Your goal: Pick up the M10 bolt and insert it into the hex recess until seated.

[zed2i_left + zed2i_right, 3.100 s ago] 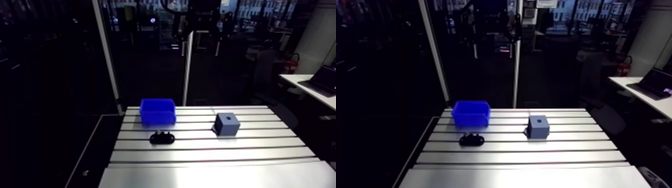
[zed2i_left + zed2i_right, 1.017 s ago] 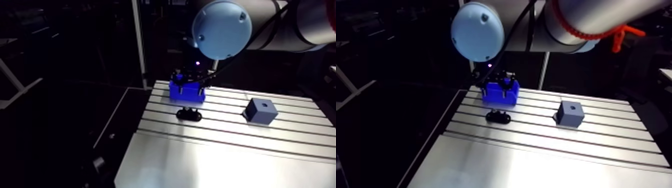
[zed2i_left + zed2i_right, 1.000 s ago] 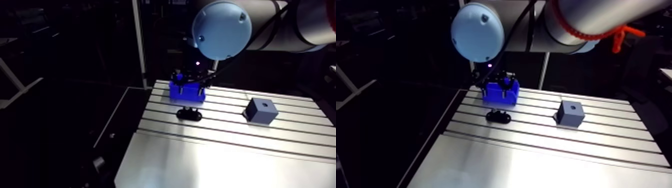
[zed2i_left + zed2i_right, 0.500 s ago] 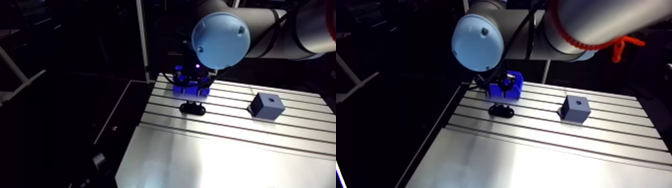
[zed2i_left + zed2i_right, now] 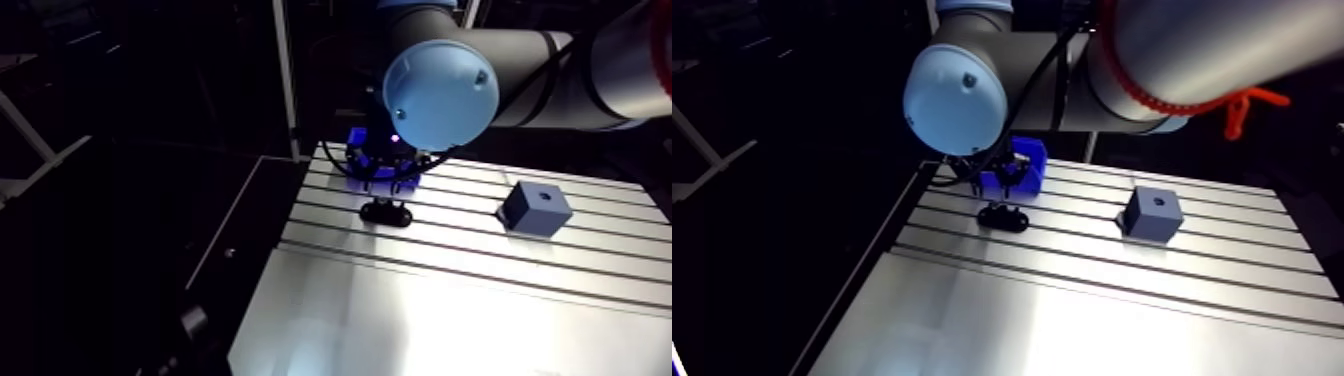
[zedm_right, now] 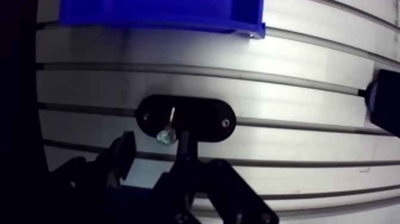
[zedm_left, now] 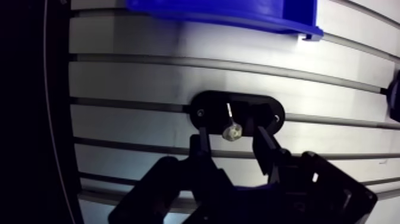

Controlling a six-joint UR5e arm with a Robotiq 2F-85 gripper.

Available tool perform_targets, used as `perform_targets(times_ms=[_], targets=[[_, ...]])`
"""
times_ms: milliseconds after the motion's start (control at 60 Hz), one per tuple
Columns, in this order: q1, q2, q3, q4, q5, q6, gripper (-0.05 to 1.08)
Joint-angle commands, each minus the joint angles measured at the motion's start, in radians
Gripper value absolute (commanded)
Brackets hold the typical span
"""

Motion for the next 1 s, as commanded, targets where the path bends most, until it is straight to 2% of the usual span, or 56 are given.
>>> perform_targets(times_ms=[17, 467, 1000], targets=[[0.000, 0.007, 0.016, -0.033, -0.002, -0.008, 0.51], [0.000, 0.019, 0.043, -0.089, 0.001, -0.015, 0.51], [0.000, 0.022, 0.049, -0.091, -0.001, -0.024, 0.53]])
